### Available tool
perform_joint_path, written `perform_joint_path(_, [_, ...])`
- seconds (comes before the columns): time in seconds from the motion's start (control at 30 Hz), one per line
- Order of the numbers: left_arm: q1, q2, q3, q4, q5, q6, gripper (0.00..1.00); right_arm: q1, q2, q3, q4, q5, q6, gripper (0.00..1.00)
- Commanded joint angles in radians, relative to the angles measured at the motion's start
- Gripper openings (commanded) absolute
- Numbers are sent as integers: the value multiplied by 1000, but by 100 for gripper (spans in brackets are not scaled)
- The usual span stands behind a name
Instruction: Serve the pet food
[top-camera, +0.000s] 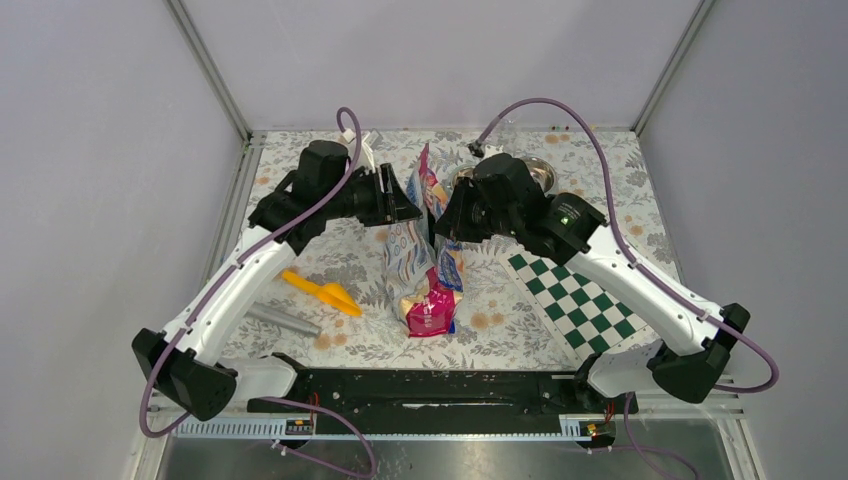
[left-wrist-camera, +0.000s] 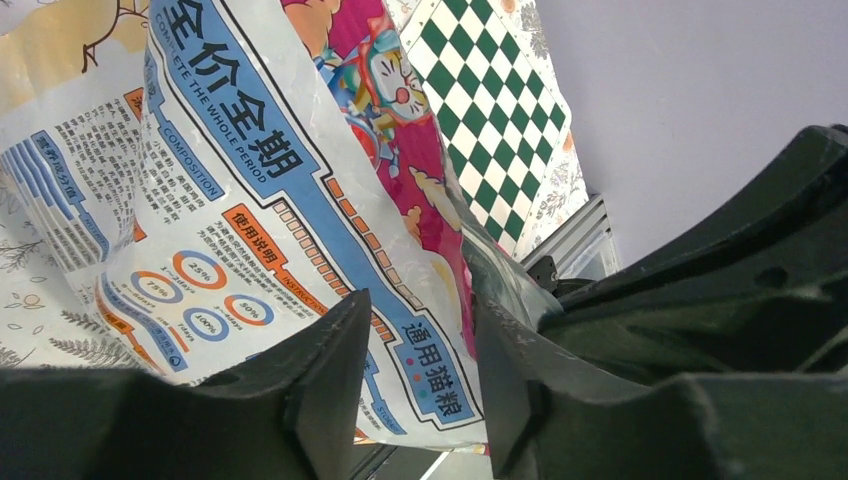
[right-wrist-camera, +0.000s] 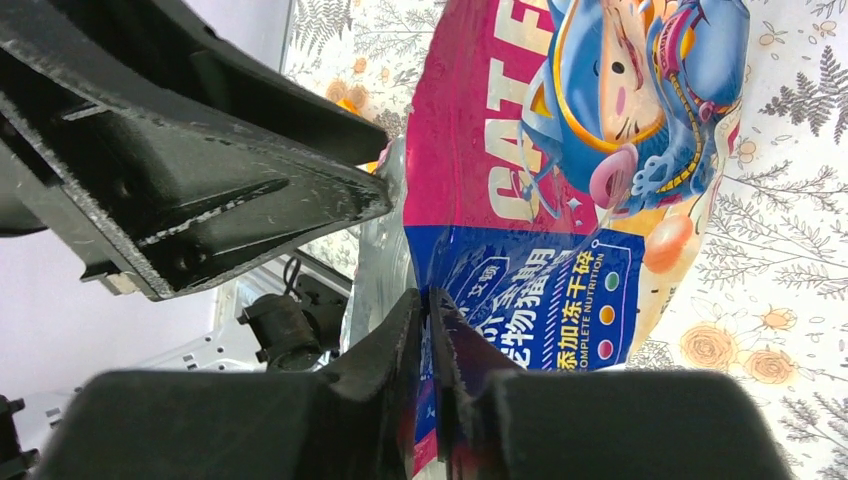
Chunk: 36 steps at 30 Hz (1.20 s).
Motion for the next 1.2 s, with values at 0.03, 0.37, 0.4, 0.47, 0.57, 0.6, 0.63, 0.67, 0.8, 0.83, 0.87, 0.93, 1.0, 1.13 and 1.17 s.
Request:
perform_joint_path(0.03, [0,38,42,42,68,5,46,2,34,105,-84,15,-83,19])
perform_joint_path(0.37, [-41,72,71,8,24,24,45,11,134,193,-157,77,-170,22])
perform_joint_path(0.4, [-42,75,76,-3,5,30,43,12,148,199,-162,80,-176,22])
perform_joint_path(0.47, [-45,78,89,-27,-31,46,36,17,170,213,-169,82,-189,23])
perform_joint_path(0.57, [-44,83,121,-85,-100,77,21,22,193,231,-181,95,-206,24])
perform_joint_path(0.6, [-45,84,134,-97,-122,87,16,22,198,238,-185,101,-210,23])
perform_joint_path(0.63, [-45,85,147,-113,-143,96,10,22,202,246,-190,111,-217,22])
perform_joint_path(0.67, [-44,85,160,-134,-162,106,4,22,207,259,-203,122,-226,12])
perform_joint_path(0.8, [-44,82,228,-207,-277,129,0,21,202,331,-246,199,-254,0])
perform_joint_path(0.83, [-43,79,243,-225,-324,133,0,22,197,350,-253,222,-262,0])
perform_joint_path(0.87, [-43,73,259,-246,-374,137,0,22,193,371,-260,244,-272,0])
perform_joint_path(0.93, [-39,59,286,-275,-482,147,0,22,191,414,-278,284,-287,0])
perform_joint_path(1.0, [-30,36,305,-296,-581,153,0,22,187,448,-294,323,-295,0])
perform_joint_path(1.13, [3,-18,309,-300,-677,159,0,22,165,463,-304,362,-299,0])
perform_joint_path(1.17, [6,-27,307,-299,-679,162,0,22,159,456,-304,365,-298,0])
